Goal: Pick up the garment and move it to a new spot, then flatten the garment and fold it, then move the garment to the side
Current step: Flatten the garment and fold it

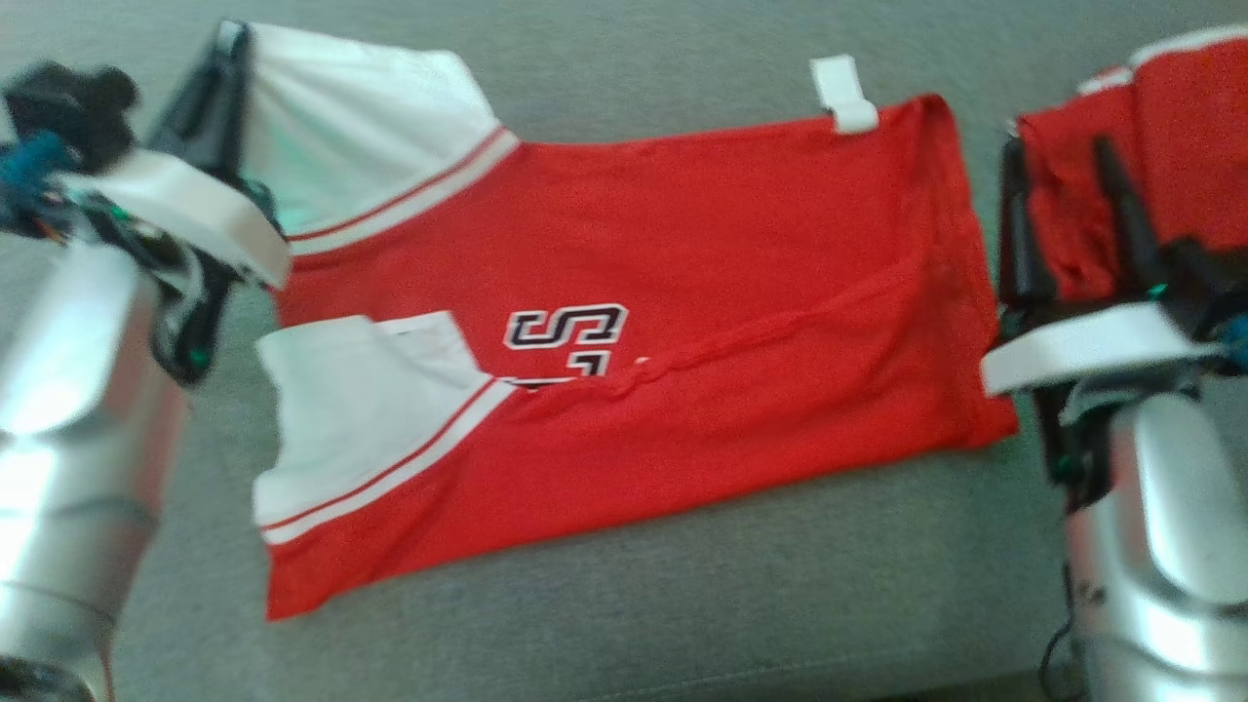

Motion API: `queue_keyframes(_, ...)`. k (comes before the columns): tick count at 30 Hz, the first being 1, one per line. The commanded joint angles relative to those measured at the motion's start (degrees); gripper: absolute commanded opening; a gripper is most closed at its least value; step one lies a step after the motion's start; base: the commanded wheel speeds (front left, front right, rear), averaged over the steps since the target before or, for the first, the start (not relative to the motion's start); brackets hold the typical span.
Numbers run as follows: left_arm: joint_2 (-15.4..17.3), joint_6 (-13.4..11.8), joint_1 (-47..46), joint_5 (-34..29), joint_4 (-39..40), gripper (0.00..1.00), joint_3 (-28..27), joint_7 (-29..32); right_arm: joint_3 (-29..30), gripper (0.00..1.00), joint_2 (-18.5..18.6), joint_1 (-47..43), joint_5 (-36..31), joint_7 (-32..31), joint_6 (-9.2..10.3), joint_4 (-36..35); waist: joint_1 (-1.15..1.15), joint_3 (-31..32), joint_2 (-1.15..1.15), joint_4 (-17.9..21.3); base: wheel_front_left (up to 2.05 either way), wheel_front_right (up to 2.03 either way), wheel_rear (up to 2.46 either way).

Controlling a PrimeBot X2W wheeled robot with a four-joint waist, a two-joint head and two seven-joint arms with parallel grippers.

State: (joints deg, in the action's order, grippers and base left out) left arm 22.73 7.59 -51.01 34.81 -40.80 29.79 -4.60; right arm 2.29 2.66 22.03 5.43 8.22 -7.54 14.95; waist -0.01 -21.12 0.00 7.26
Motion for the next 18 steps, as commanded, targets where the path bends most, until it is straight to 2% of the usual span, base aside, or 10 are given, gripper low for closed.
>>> queue_keyframes(1,1.8,-0.1,0.1,0.2,3.0,0.0,-1.1,-1.0,0.5,1.0,0.2,2.7,-1.2,-1.7,0.05,-2.2,0.01,2.5,0.0,-3.2,0.0,0.0,0.0)
queue_keyframes(6,1.2,-1.4,4.7,0.0,9.3,0.0,-0.1,-2.5,3.8,1.0,0.3,7.0,-3.9,-8.6,0.05,-1.7,0.01,4.3,0.0,-6.4,0.0,0.0,0.0)
queue_keyframes(10,1.1,-3.0,8.6,0.5,15.3,0.0,0.3,-2.0,4.5,1.0,1.1,9.9,-3.3,-12.8,0.05,0.9,0.01,5.1,0.0,-8.1,0.0,0.0,0.0)
queue_keyframes(18,1.7,-5.4,13.6,0.7,26.0,0.0,2.1,1.4,3.3,1.0,4.7,14.4,-5.0,-20.4,0.05,14.7,0.01,4.1,0.0,-10.5,0.0,0.0,0.0)
